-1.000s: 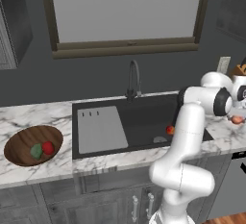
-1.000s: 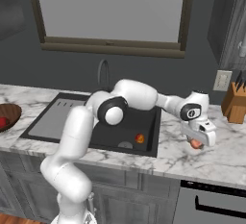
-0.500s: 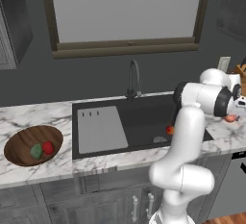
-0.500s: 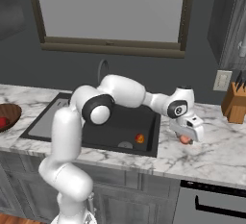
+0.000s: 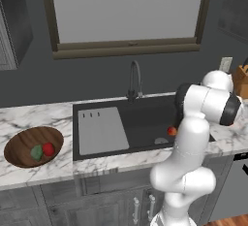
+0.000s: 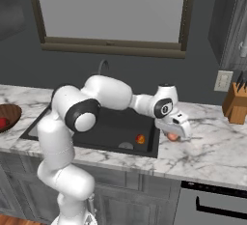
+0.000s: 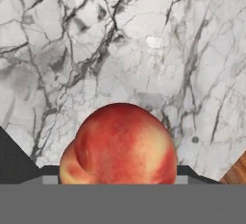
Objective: There is a mixed pile of frozen fruits and vegetables on the counter. Locate all the frozen vegetables and place the items in a bowl on the counter. Take all the frozen fruits and defrost them in a running sink.
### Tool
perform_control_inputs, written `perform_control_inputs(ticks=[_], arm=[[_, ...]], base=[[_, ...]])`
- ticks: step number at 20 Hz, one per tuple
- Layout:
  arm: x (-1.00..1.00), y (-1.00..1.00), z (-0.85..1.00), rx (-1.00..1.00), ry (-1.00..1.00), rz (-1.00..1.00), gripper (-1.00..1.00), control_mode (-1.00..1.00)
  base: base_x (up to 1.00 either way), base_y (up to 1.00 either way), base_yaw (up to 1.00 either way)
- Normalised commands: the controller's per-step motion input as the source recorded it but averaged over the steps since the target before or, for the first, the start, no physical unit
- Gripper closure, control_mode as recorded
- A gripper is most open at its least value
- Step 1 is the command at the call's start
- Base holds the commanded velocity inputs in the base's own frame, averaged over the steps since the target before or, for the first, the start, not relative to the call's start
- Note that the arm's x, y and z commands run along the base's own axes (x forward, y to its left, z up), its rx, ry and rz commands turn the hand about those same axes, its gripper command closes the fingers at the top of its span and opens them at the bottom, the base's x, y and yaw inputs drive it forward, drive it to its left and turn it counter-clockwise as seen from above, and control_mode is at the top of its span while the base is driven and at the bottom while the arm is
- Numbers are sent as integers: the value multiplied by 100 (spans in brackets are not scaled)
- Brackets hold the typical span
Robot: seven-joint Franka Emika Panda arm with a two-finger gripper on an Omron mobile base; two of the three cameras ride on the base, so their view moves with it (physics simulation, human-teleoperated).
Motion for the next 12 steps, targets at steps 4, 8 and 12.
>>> perform_control_inputs(ticks=[4,8,12], arm=[[-1,43,23,0,-5,11,100,-100],[-2,42,19,0,-8,10,100,-100],[-1,41,16,0,-9,10,100,-100]], base=[[0,0,0],[0,0,0],[0,0,0]])
